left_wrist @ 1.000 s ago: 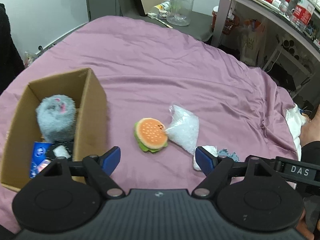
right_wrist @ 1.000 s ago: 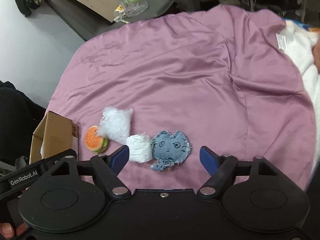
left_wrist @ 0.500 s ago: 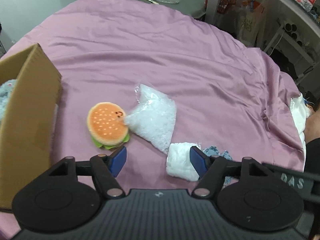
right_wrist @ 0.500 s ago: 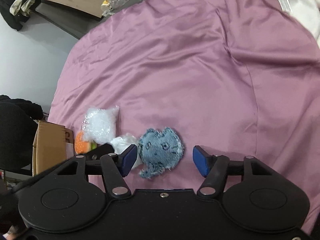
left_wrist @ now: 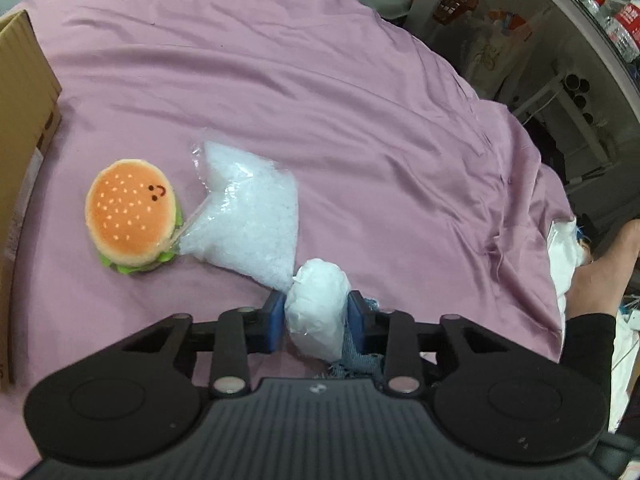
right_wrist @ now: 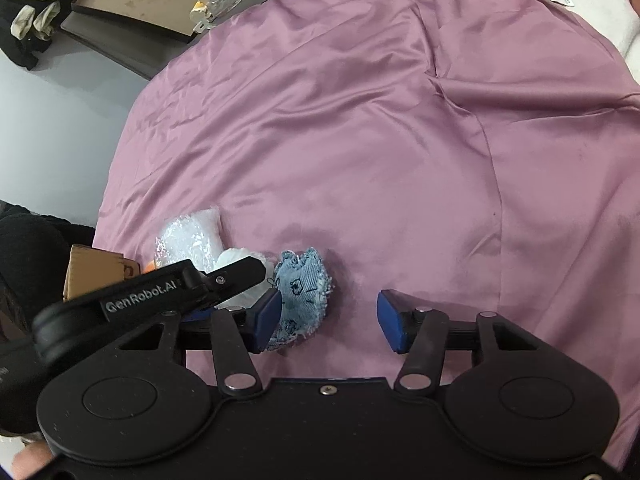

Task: Organize soft objects
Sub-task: 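Move the left tool to the white cloth while the right tool approaches the denim cat plush, then lift the white cloth with the left tool while the right tool lifts the denim plush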

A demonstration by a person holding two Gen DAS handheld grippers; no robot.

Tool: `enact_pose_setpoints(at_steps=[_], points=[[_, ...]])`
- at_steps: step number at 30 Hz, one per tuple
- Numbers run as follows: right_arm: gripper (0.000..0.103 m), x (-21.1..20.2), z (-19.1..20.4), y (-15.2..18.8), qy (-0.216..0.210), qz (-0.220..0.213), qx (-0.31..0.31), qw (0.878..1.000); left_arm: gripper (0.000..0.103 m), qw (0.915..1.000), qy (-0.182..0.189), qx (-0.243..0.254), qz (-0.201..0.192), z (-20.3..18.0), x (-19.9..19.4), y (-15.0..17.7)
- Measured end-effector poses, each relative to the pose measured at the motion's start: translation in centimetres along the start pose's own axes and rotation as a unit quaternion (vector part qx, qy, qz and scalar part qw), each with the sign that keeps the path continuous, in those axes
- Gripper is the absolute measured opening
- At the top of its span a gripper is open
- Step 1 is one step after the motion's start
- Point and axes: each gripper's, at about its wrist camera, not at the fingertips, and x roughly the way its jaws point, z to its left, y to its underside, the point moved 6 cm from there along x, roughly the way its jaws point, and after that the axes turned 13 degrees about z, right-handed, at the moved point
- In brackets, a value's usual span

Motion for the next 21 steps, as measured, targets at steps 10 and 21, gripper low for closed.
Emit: enact_pose_setpoints(at_steps=[10, 21], points=[[0.054, 1.0, 1.5, 0.0, 0.010, -0.016, -0.026, 0.999, 0.030, 0.9992, -0.021, 0.014, -0.032, 0.9, -3.7, 0.7], [0.016, 1.5, 3.7, 2.5, 0.033, -0.032, -0.064, 0.997, 0.030, 0.9982, -0.034, 0.016, -0.047, 3.3, -7.5, 2.1]])
